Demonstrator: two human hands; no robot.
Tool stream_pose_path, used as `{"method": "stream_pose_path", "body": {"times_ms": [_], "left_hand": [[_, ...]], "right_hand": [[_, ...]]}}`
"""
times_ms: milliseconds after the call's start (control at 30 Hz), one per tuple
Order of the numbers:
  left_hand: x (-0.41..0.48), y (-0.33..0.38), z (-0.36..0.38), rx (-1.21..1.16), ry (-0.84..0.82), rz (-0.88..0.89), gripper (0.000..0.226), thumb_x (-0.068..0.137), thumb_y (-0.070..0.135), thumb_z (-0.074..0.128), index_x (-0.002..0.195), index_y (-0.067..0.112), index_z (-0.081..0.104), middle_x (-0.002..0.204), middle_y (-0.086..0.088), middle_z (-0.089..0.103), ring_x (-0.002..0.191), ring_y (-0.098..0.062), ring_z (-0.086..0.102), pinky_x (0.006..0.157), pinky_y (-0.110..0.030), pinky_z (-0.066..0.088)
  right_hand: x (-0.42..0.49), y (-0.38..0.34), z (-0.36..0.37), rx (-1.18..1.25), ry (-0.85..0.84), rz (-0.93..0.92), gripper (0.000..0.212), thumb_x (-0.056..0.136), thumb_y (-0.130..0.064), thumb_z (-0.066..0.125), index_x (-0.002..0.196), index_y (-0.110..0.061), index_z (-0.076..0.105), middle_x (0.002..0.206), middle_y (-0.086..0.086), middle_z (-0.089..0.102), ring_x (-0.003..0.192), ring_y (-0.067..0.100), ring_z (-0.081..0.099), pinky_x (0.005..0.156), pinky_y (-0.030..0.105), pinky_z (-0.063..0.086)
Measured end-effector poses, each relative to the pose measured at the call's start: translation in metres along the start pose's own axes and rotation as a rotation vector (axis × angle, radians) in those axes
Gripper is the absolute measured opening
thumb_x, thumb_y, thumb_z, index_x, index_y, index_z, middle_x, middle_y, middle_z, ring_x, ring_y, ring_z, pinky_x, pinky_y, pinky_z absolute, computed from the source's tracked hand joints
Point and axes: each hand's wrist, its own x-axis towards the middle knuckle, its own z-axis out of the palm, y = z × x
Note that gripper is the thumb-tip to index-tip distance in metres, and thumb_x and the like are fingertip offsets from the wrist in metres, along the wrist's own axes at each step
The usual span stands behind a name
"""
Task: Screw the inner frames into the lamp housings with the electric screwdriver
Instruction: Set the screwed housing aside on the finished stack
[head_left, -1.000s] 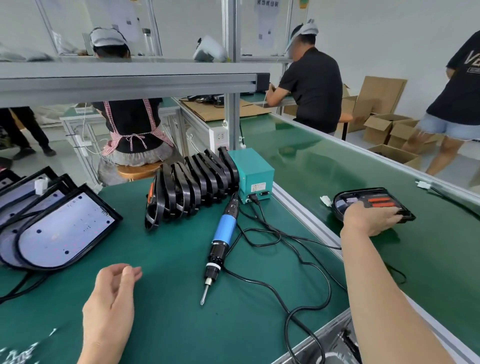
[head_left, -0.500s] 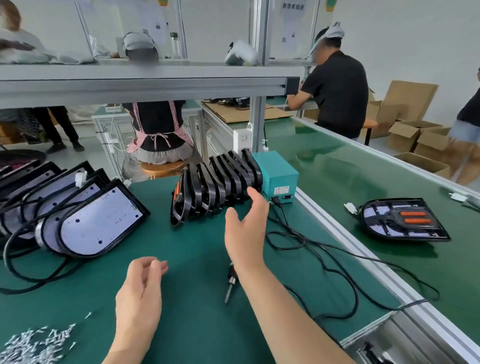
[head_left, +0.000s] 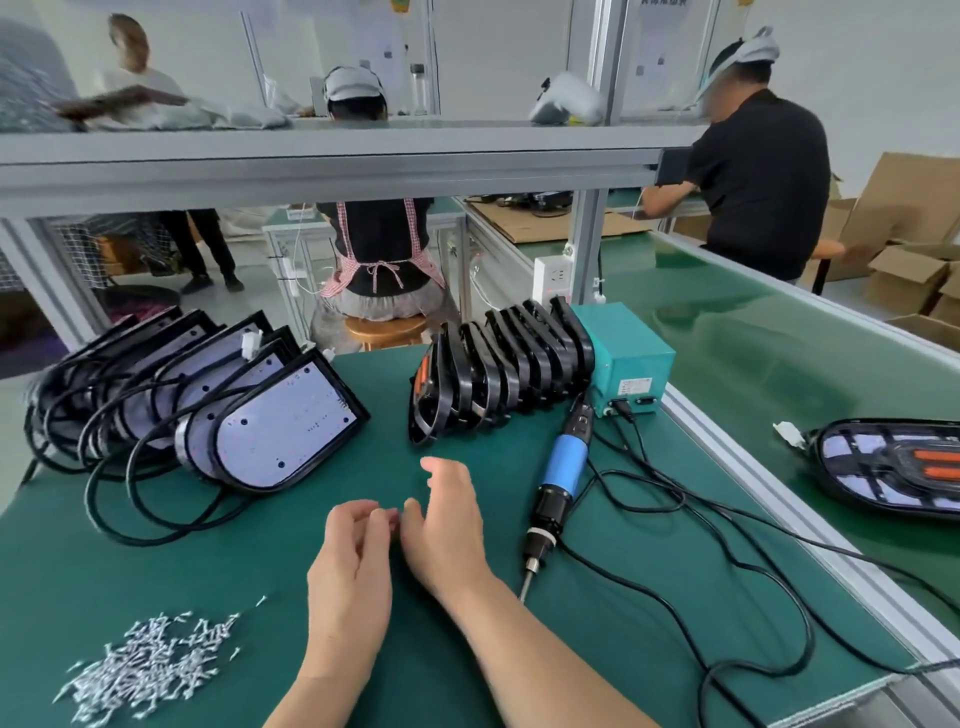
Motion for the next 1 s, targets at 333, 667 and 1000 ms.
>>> {"method": "stream_pose_path", "body": {"times_ms": [333,667,1000], "left_hand": [[0.059,0.002,-0.040,0.059,0.489,-0.076,0.050,0.093,0.010,0.066,0.136,0.006,0.041,0.137,-0.011,0.038,0.119,-0.027,0.048,0.097,-0.038,0.041],[0.105,0.003,-0.060,0.327,0.505,-0.192,0.056,0.092,0.028,0.071,0.132,0.001,0.041,0.141,-0.020,0.035,0.105,-0.043,0.051,0.086,-0.049,0.043],[0.123,0.003,-0.077,0.512,0.422,-0.265,0.033,0.100,0.035,0.056,0.100,0.002,0.060,0.111,-0.022,0.060,0.091,-0.041,0.054,0.078,-0.046,0.042]], "right_hand": [[0.005,0.003,0.005,-0.035,-0.031,-0.023,0.035,0.096,-0.010,0.049,0.129,-0.018,0.059,0.117,-0.006,0.055,0.097,0.008,0.057,0.095,0.027,0.046],[0.007,0.009,0.010,-0.043,0.005,-0.057,0.031,0.097,-0.009,0.053,0.126,-0.017,0.061,0.116,-0.008,0.057,0.093,0.006,0.058,0.093,0.026,0.046],[0.010,0.009,0.013,-0.031,0.021,-0.095,0.029,0.097,-0.008,0.054,0.123,-0.016,0.062,0.115,-0.008,0.056,0.095,0.006,0.058,0.093,0.027,0.046]]}}
